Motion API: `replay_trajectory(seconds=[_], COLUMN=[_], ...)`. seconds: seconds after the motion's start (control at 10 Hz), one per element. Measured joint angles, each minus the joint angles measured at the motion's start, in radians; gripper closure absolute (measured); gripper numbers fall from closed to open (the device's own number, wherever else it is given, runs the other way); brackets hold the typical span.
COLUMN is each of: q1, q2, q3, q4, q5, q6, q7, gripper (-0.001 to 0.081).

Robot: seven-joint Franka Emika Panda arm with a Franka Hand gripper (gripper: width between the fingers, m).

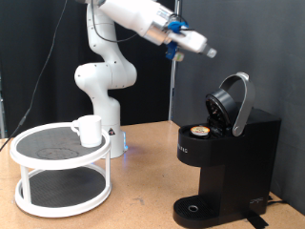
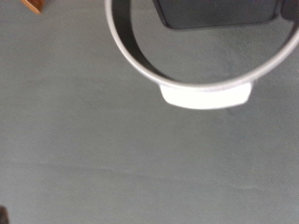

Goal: Make a cup of coffee with the keurig machine

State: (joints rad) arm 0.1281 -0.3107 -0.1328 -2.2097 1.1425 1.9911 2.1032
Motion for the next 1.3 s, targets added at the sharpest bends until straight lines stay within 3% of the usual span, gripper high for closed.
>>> replay_trajectory(seconds=[0.5,0.8,1.3], q1=[0.022,0.03,0.031], q2=[0.0,0.011,0.099], q3=[0.168,0.26,0.371], q4=[0.027,0.05,0.103], q5=[-0.044,-0.098,-0.169], q6=[0.181,0.238,0.368], q7=[0.085,0.17,0.278], gripper=[0.0072,0.0072,0.0072])
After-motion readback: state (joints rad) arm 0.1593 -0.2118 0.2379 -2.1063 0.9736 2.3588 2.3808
